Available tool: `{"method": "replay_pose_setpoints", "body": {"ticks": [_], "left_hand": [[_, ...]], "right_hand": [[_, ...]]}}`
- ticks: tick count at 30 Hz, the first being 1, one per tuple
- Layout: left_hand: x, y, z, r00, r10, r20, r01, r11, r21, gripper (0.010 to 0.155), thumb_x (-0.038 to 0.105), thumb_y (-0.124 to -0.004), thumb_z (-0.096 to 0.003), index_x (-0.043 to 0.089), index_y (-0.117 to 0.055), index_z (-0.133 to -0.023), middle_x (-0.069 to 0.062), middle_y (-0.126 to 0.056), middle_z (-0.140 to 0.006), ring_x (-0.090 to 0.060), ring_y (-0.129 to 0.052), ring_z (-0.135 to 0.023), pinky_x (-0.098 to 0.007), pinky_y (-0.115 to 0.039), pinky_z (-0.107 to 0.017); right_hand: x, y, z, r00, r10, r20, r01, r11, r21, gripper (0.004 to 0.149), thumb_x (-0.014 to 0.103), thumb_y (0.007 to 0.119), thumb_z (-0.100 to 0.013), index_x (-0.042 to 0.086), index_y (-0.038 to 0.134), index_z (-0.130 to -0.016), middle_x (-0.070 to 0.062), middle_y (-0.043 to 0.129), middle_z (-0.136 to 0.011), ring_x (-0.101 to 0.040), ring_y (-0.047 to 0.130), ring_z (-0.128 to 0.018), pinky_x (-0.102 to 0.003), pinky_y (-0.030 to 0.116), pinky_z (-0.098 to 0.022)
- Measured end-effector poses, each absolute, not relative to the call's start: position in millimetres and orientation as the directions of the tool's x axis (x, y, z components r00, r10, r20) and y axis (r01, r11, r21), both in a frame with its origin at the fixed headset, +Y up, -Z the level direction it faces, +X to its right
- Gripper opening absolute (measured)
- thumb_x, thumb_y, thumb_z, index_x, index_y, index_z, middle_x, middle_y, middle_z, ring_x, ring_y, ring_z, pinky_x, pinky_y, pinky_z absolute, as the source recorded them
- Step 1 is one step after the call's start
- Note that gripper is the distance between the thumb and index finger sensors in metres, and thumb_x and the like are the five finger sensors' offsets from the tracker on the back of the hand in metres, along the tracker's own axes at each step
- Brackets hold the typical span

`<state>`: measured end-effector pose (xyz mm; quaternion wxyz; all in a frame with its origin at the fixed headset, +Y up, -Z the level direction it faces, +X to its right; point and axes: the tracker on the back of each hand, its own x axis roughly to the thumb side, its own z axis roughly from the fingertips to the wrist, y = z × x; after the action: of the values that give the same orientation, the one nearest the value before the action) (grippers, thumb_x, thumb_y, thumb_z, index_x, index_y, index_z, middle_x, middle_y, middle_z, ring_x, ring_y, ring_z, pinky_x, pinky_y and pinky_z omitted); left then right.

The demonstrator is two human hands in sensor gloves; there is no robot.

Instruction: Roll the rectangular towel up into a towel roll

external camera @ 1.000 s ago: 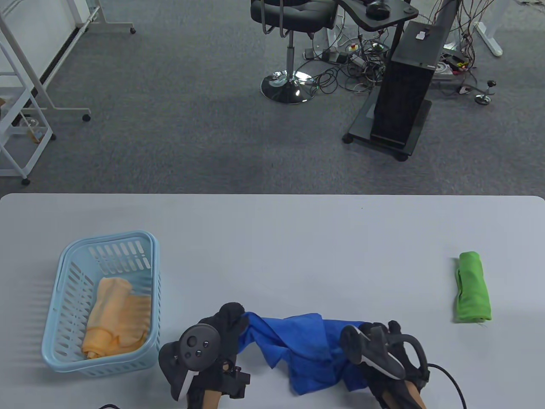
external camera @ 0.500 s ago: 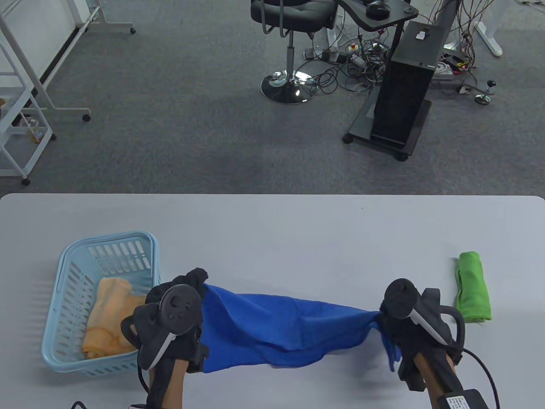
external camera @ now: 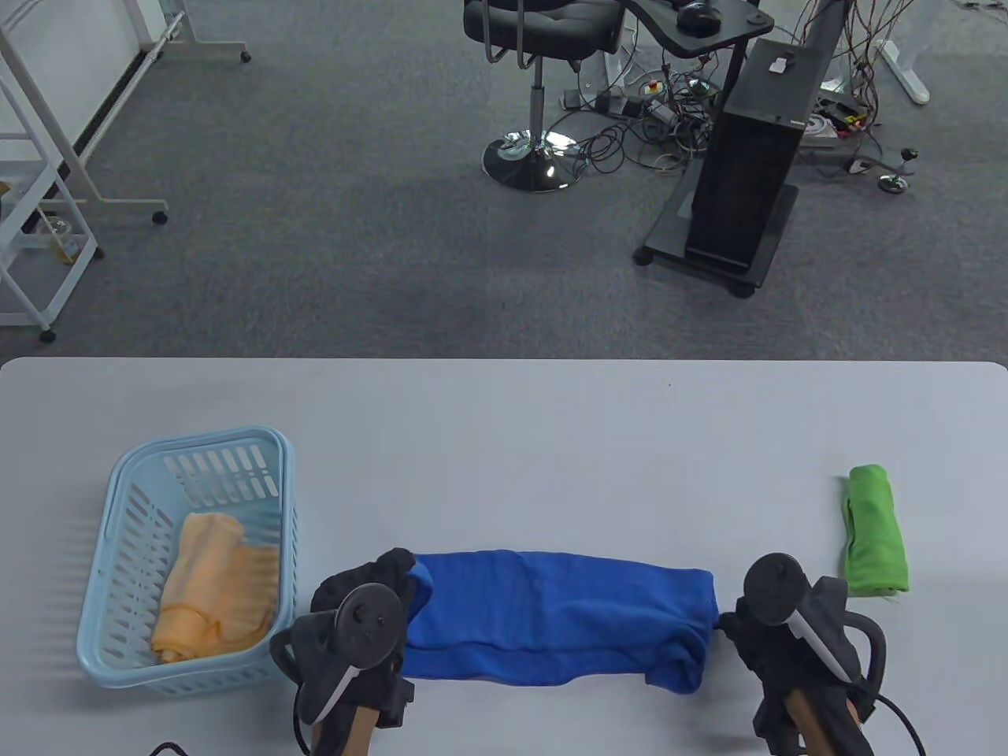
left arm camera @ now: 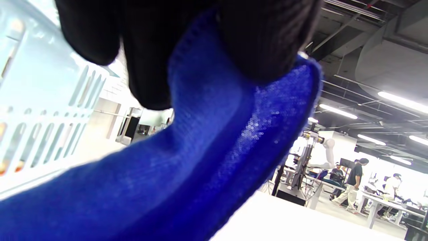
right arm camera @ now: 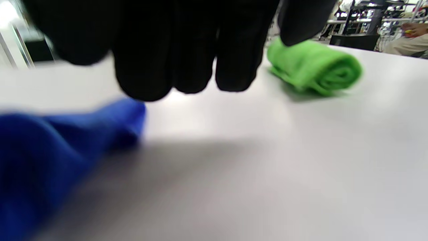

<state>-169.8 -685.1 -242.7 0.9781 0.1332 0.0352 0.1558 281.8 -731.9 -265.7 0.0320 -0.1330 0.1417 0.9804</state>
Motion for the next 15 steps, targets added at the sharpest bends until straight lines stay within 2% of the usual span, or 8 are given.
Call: {"method": "replay_pose_setpoints", "body": {"ticks": [2, 3, 5, 7, 9, 10, 13, 15], "left_hand": [[-167, -685, -242, 0.949, 0.314, -0.013, -0.299, 0.915, 0.272, 0.043, 0.036, -0.085, -0.0400, 0.028, -0.089, -0.082, -0.003, -0.108, -0.060, -0.030, -0.104, -0.069, -0.058, -0.075, -0.057], [-166, -685, -242, 0.949, 0.314, -0.009, -0.300, 0.914, 0.272, 0.043, 0.036, -0.085, -0.0400, 0.027, -0.089, -0.082, -0.003, -0.108, -0.060, -0.030, -0.104, -0.069, -0.058, -0.075, -0.057], [-163, -687, -242, 0.952, 0.306, -0.004, -0.294, 0.919, 0.262, 0.043, 0.037, -0.084, -0.0401, 0.027, -0.089, -0.082, -0.003, -0.107, -0.061, -0.030, -0.104, -0.070, -0.058, -0.075, -0.057], [-161, -689, -241, 0.953, 0.303, -0.003, -0.293, 0.922, 0.253, 0.043, 0.037, -0.084, -0.0400, 0.027, -0.089, -0.082, -0.003, -0.107, -0.061, -0.030, -0.104, -0.070, -0.058, -0.075, -0.057], [-160, -691, -241, 0.949, 0.316, 0.001, -0.307, 0.920, 0.242, 0.043, 0.037, -0.084, -0.0401, 0.027, -0.089, -0.082, -0.003, -0.107, -0.061, -0.030, -0.104, -0.070, -0.058, -0.075, -0.057], [-160, -691, -240, 0.946, 0.324, 0.004, -0.315, 0.918, 0.241, 0.043, 0.037, -0.084, -0.0401, 0.027, -0.089, -0.082, -0.003, -0.107, -0.061, -0.030, -0.104, -0.070, -0.058, -0.075, -0.057], [-160, -692, -240, 0.943, 0.333, 0.006, -0.324, 0.915, 0.240, 0.043, 0.037, -0.084, -0.0401, 0.027, -0.088, -0.082, -0.003, -0.107, -0.061, -0.030, -0.104, -0.070, -0.058, -0.075, -0.057], [-159, -692, -240, 0.943, 0.334, 0.007, -0.325, 0.915, 0.239, 0.043, 0.037, -0.084, -0.0402, 0.027, -0.088, -0.082, -0.003, -0.107, -0.061, -0.031, -0.104, -0.069, -0.058, -0.075, -0.057]], "right_hand": [[276, -752, -260, -0.976, -0.043, -0.214, -0.062, -0.885, 0.461, 0.054, 0.037, 0.081, -0.032, 0.021, 0.082, -0.083, -0.009, 0.067, -0.096, -0.033, 0.073, -0.089, -0.065, 0.049, -0.069], [271, -758, -258, -0.979, -0.030, -0.203, -0.075, -0.869, 0.490, 0.066, 0.041, 0.082, -0.031, 0.020, 0.072, -0.092, -0.010, 0.059, -0.099, -0.034, 0.067, -0.092, -0.065, 0.046, -0.070], [256, -768, -259, -0.974, 0.082, -0.212, -0.169, -0.883, 0.438, 0.079, 0.049, 0.083, -0.027, 0.018, 0.062, -0.097, -0.012, 0.050, -0.101, -0.036, 0.059, -0.094, -0.066, 0.042, -0.070], [243, -774, -264, -0.962, 0.138, -0.236, -0.223, -0.895, 0.386, 0.078, 0.048, 0.084, -0.026, 0.018, 0.063, -0.095, -0.013, 0.049, -0.100, -0.036, 0.058, -0.092, -0.066, 0.040, -0.070], [233, -774, -269, -0.954, 0.158, -0.254, -0.234, -0.923, 0.306, 0.057, 0.042, 0.082, -0.028, 0.024, 0.078, -0.083, -0.009, 0.057, -0.096, -0.033, 0.063, -0.088, -0.064, 0.043, -0.070], [232, -772, -271, -0.947, 0.177, -0.269, -0.242, -0.942, 0.232, 0.051, 0.039, 0.082, -0.028, 0.022, 0.085, -0.075, -0.008, 0.066, -0.092, -0.032, 0.071, -0.084, -0.063, 0.048, -0.068], [239, -758, -273, -0.930, 0.215, -0.299, -0.285, -0.933, 0.217, 0.049, 0.038, 0.081, -0.029, 0.022, 0.085, -0.075, -0.007, 0.070, -0.090, -0.030, 0.077, -0.082, -0.062, 0.052, -0.068], [253, -739, -271, -0.928, 0.174, -0.329, -0.233, -0.961, 0.149, 0.049, 0.037, 0.081, -0.030, 0.022, 0.084, -0.076, -0.008, 0.069, -0.092, -0.031, 0.077, -0.083, -0.062, 0.053, -0.067]]}}
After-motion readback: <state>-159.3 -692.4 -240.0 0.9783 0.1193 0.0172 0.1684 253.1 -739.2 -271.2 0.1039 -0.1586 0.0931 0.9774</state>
